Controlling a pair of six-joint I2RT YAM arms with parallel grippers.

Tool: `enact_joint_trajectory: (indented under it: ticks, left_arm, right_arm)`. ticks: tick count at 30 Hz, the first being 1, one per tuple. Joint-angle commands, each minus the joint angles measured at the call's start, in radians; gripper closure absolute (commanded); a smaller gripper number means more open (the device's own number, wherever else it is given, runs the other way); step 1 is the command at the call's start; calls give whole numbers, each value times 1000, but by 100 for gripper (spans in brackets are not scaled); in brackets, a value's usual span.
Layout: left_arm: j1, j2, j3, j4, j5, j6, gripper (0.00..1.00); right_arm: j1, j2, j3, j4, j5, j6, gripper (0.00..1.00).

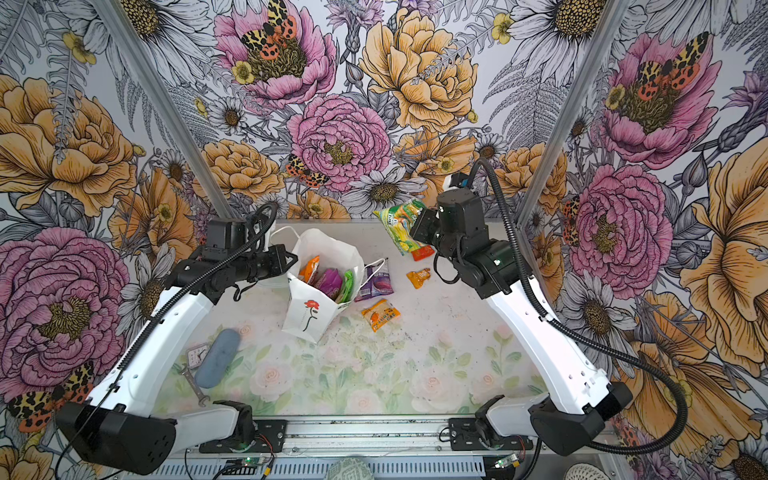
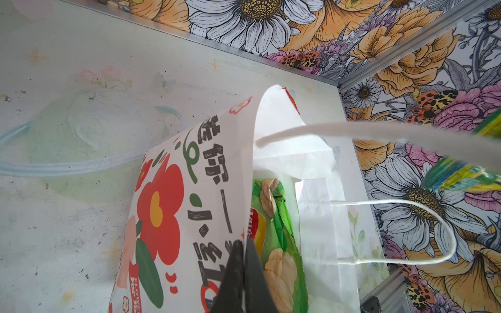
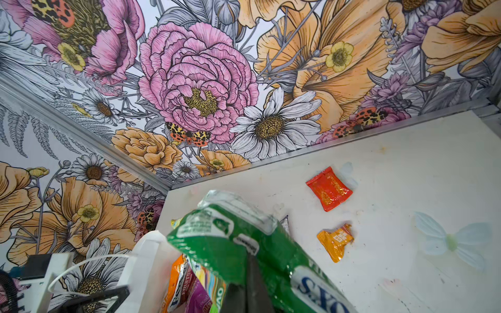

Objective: Place the snacks into the paper bag
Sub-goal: 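Carry the green candy bag with the right gripper over the paper bag, then lower the green candy bag into the paper bag held by the left gripper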

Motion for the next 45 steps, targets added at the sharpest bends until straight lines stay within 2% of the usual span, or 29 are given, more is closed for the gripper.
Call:
enact_joint_trajectory:
  ticks: [1,21,34,45]
  left_arm:
    - [-7,-38,13,129,35,-9,99]
    - [-9,-40,14,129,36,-9,99]
    - [-10,-40,14,129,34,-9,99]
    - [-8,-44,14,129,30,-8,99]
  right_arm:
    - [31,40,91,34,-30,-23,100]
    - [282,285,230,35,-51,-10,100]
    - [333,319,164,28,-129,-5,100]
    - [359,316,99,-6,-127,-8,100]
